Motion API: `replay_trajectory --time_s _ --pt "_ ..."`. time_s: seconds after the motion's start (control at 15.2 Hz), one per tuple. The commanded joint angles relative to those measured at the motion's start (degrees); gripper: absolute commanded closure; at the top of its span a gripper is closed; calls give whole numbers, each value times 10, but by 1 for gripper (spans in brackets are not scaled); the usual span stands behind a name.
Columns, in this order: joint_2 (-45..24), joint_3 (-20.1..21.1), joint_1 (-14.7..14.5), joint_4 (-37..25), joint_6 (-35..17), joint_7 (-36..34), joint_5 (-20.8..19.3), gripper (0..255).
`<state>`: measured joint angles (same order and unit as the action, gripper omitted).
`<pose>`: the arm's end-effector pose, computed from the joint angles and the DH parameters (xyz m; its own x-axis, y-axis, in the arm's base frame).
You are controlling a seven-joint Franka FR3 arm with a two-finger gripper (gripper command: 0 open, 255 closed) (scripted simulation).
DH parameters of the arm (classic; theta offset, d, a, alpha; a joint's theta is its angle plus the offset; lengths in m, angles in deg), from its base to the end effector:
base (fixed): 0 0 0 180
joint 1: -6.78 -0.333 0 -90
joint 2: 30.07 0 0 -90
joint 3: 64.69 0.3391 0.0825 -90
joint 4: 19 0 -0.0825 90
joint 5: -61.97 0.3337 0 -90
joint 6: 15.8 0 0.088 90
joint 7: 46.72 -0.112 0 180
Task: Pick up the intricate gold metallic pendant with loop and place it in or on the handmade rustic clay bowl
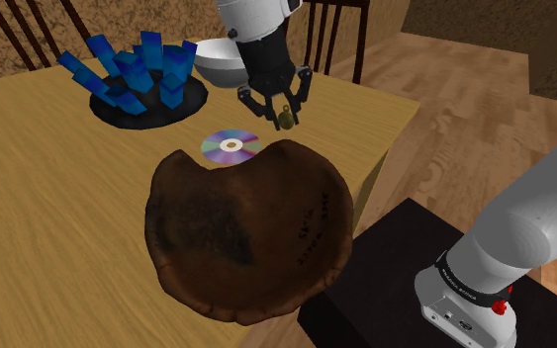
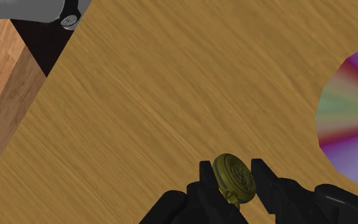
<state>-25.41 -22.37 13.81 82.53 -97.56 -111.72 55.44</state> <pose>0.3738 0.2630 0.5802 0.8660 -0.4989 0.0333 -0.4817 -0.8146 0.3231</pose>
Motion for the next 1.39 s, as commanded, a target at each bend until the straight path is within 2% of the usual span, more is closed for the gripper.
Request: replay_trajectory --time_s 0.0,0.73,1.32 --pt "-3 0 0 -15 14 1 -2 255" --pt "-28 8 -4 -124 104 0 -18 255" --pt "-72 21 -17 -236 187 -10 -47 255"
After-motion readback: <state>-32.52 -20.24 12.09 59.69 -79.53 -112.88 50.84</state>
